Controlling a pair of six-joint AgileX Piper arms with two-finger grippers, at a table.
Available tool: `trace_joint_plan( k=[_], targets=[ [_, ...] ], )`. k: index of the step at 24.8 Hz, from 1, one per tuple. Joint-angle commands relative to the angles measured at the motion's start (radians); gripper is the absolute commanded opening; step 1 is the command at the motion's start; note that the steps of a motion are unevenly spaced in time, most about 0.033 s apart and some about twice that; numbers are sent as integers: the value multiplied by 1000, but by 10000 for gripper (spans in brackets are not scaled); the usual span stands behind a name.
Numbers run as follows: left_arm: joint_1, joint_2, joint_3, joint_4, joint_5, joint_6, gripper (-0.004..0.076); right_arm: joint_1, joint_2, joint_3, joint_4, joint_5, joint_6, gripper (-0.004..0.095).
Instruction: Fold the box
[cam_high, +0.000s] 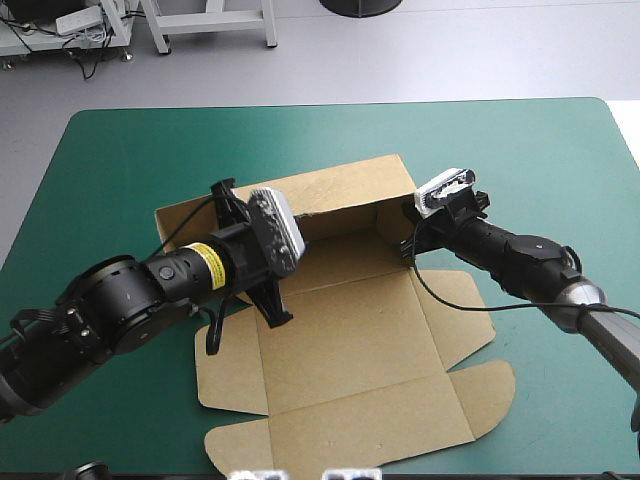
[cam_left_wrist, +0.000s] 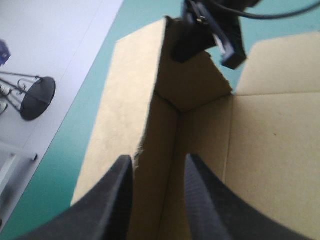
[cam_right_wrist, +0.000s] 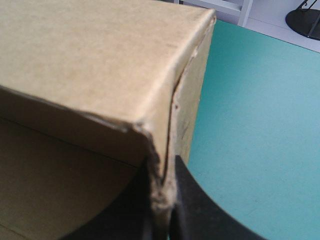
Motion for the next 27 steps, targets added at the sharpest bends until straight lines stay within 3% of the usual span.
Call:
trace_joint_plan(
  k=[1,2,4,7,10,14,16,22,27],
  targets=[
    [-7,-27,-100,164,26,-299,137,1,-40,-37,-14,15,38,-20],
    [-7,-27,-123,286,96,-437,64,-1,-42,-37,-77,15,108,-20],
    [1,-27,-137,496,223,-599,-8,-1,-55,-37,-204,19,225,-20],
    [82,-29,-137,544,335,-623,-2,-1,-91,-42,-445,41,445,-20],
    [156,-33,-137,479,342,-607,-2,-7,-112,-63,-620,107,636,-20],
    [313,-33,-137,448,352,-609,-2,-43,-126,-200,-1070,381,1080,-20],
    [373,-33,-137,409,373,-602,-2,-48,-126,-253,-1212,453,1211,-20],
    [530,-33,-137,234,354,-490,-1,-52,-126,-395,-1484,624,1424,-19],
    [614,-30,-137,104,327,-391,-1,-52,-110,-485,-1592,719,1505,-20]
  ],
)
